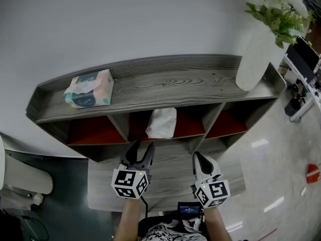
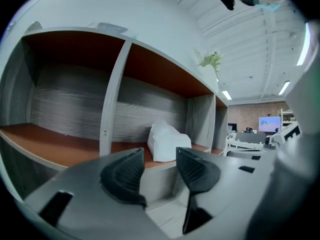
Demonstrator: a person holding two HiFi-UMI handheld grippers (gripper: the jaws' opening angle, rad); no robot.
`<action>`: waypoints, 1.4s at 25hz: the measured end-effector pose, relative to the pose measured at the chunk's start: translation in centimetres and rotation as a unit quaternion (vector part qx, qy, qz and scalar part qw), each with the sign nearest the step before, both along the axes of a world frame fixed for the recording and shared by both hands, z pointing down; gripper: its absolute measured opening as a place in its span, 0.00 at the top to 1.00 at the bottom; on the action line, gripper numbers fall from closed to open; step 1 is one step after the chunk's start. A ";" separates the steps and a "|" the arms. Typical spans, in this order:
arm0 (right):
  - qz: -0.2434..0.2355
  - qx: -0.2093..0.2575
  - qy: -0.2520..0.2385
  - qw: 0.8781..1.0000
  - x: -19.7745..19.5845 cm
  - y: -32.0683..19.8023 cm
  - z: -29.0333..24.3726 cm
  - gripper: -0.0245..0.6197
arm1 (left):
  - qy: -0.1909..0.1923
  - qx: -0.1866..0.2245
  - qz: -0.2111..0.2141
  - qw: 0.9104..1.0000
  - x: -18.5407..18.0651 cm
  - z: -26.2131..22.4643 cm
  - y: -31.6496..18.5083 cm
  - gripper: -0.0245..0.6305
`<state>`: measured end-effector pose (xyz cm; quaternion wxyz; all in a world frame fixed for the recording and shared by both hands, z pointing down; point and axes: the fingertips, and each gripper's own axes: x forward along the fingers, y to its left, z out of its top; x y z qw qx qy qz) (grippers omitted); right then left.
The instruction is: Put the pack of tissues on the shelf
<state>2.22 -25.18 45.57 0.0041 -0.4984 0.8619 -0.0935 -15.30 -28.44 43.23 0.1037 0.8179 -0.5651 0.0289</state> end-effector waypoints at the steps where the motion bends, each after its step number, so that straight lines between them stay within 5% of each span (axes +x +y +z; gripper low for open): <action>1: -0.004 0.004 0.003 1.000 -0.2 0.2 -0.2 0.95 | 0.004 0.000 0.002 1.000 -0.1 0.0 0.4 0.67; 12: -0.019 0.022 0.024 0.999 -1.8 3.2 -0.9 0.95 | 0.047 0.020 0.000 0.999 -1.4 -0.5 5.4 0.69; 23: -0.018 0.024 0.034 0.999 -1.7 5.7 -0.6 0.95 | 0.052 0.025 -0.013 0.998 -2.0 0.5 9.2 0.93; 35: -0.015 0.023 0.042 0.999 -1.3 7.1 -0.6 0.95 | 0.062 0.020 0.011 0.998 -0.6 0.8 10.8 0.95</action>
